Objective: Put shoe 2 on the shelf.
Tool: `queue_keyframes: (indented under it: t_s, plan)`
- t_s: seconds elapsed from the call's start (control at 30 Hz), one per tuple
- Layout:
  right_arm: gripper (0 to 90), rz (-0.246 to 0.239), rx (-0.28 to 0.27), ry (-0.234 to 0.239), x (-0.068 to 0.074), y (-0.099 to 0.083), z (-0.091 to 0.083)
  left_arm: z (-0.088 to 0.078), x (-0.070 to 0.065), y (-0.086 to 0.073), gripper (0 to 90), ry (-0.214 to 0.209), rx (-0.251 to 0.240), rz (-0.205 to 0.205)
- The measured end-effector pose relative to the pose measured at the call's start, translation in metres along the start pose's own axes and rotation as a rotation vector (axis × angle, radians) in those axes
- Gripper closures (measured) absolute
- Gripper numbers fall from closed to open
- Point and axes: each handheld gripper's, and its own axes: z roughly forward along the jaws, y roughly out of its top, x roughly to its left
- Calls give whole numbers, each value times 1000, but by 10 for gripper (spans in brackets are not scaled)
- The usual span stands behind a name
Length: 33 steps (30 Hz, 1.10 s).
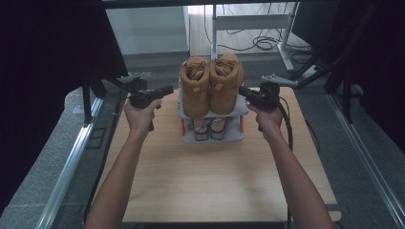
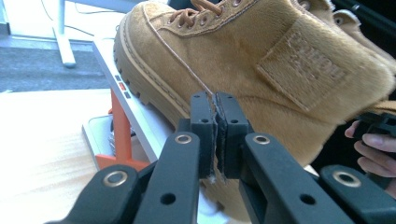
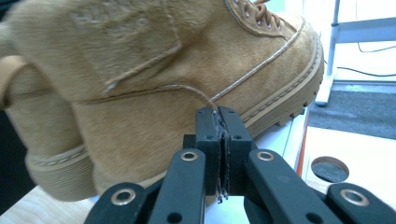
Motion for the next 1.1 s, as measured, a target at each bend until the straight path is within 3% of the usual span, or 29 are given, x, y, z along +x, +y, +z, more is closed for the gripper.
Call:
queue_keyframes:
  t_s: [0.13, 0.27, 0.67, 0.83, 1.1]
  plan:
    - [857, 3, -8, 43, 2, -5, -10, -14, 5, -8, 858, -2, -28, -11]
    - [820, 0, -20, 70, 4, -11, -20, -25, 7, -19, 812, 12, -29, 23]
    - [669, 25, -58, 104, -1, -34, -46, -42, 5, -59, 627, -41, -40, 52]
    - [644, 21, -64, 95, -2, -50, -57, -47, 2, -79, 599, -35, -29, 67]
    - [612, -5, -24, 89, -1, -87, -70, -52, 2, -116, 563, -29, 8, 98]
